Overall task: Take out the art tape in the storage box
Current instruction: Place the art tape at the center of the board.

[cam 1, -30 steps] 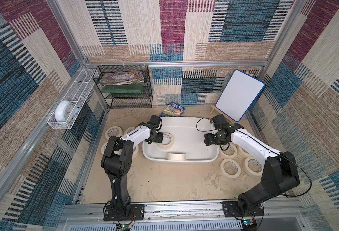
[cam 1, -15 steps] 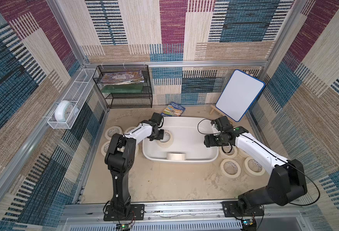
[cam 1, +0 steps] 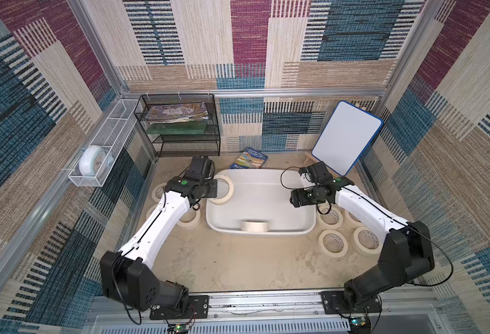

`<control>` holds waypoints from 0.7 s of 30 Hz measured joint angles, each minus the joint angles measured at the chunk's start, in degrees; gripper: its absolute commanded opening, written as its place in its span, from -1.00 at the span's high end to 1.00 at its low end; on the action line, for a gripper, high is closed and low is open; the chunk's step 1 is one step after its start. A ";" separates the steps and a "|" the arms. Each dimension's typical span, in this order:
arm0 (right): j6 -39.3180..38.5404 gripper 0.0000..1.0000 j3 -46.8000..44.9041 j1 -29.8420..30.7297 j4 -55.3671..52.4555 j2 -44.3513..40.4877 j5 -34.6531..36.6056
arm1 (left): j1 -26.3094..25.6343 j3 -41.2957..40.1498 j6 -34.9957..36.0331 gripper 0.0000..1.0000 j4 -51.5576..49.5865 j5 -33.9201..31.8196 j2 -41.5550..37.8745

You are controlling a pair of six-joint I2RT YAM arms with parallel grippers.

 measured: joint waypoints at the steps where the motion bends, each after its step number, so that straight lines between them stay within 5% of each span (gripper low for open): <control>1: -0.44 -0.77 0.50 0.00 0.11 0.52 -0.37 | 1.90 -2.97 -1.22 1.00 -0.98 -0.42 -2.78; 8: -1.40 -0.77 0.59 0.00 2.71 1.97 -4.59 | 13.77 -21.86 -10.99 1.00 -3.93 1.31 -18.67; 14: -1.42 -0.77 -2.14 0.00 4.79 0.52 -6.82 | 21.64 -31.61 -15.54 1.00 -2.75 6.71 -18.95; 21: -1.51 -0.77 -3.34 0.00 6.12 -1.60 -7.37 | 22.86 -35.95 -19.10 1.00 -1.01 9.86 -15.61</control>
